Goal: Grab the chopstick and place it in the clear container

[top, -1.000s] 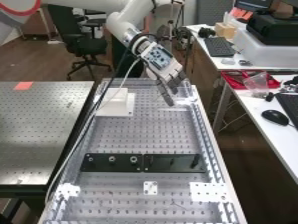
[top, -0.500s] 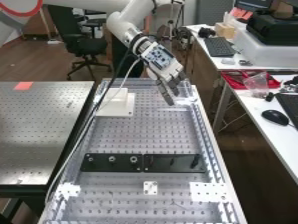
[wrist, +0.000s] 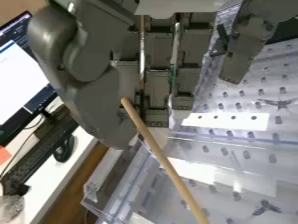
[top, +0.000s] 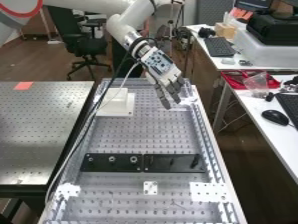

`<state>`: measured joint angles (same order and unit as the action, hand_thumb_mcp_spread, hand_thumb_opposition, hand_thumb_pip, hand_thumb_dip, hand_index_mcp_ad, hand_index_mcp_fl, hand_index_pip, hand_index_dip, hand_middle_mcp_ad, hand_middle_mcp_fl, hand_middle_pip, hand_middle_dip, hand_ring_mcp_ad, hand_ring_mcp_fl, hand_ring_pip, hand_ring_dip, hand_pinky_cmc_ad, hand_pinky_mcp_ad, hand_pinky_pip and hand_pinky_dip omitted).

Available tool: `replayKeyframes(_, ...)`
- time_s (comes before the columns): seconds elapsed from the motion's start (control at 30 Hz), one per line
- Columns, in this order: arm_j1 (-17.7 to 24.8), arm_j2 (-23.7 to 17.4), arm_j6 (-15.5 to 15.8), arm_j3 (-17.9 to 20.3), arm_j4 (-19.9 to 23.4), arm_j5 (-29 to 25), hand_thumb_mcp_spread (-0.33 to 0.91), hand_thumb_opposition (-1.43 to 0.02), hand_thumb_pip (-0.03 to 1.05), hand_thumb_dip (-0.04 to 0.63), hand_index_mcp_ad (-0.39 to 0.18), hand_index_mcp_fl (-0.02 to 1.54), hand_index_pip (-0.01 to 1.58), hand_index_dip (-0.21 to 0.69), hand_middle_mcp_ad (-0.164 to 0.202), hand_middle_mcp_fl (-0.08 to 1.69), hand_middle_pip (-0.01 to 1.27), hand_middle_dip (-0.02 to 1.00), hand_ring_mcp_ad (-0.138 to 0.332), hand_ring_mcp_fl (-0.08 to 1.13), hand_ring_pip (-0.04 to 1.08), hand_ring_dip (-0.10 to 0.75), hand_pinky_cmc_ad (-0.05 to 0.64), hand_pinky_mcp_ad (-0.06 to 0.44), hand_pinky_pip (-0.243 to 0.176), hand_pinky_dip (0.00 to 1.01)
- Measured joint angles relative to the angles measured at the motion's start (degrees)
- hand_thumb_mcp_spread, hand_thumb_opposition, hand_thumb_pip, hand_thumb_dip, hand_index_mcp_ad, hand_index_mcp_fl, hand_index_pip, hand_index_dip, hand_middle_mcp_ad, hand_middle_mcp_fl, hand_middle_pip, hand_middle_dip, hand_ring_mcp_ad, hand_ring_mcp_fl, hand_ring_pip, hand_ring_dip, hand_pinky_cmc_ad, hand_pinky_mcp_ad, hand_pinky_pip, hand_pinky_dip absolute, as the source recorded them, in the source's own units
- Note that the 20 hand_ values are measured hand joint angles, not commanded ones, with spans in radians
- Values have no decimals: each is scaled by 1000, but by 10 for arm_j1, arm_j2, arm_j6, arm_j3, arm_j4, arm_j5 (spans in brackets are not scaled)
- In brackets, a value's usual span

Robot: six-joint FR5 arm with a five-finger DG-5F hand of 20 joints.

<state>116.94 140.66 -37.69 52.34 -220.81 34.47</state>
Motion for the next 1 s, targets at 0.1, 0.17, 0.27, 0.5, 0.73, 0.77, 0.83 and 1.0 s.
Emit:
replayKeyframes(0.1, 0, -2, 2, 2, 2, 0, 454, -929, 721, 316, -51, 569, 1087, -9, 0, 710, 661, 567, 24, 531, 106, 471, 393, 325, -75, 508)
replayKeyframes(0.17, -1, -4, 6, 3, 5, 0, 457, -913, 721, 314, -51, 538, 1073, -14, -2, 668, 658, 565, 24, 494, 106, 464, 393, 325, -75, 517)
replayKeyframes(0.27, -1, -8, 19, 4, 13, 0, 445, -899, 731, 316, -52, 487, 1072, -30, -2, 630, 648, 557, 37, 463, 113, 457, 396, 325, -73, 538)
replayKeyframes(0.5, 0, -18, 74, -6, 40, -3, 421, -850, 731, 318, -54, 405, 1038, -42, 0, 538, 611, 553, 37, 377, 129, 442, 394, 323, -106, 569)
replayKeyframes(0.73, 1, -34, 115, -7, 78, -8, 405, -817, 731, 316, -54, 356, 955, -42, 0, 506, 531, 534, 47, 316, 152, 431, 412, 325, -112, 602)
replayKeyframes(0.77, 1, -38, 122, -4, 85, -10, 405, -820, 731, 316, -54, 356, 958, -42, 0, 510, 531, 534, 47, 316, 155, 431, 412, 325, -113, 602)
replayKeyframes(0.83, 2, -46, 131, 1, 96, -13, 405, -820, 731, 318, -54, 356, 955, -42, 0, 503, 529, 534, 47, 316, 152, 431, 412, 326, -124, 599)
replayKeyframes(1.0, 4, -71, 158, 28, 132, -23, 405, -817, 731, 318, -54, 354, 922, -42, 0, 510, 487, 534, 47, 316, 152, 431, 412, 323, -124, 599)
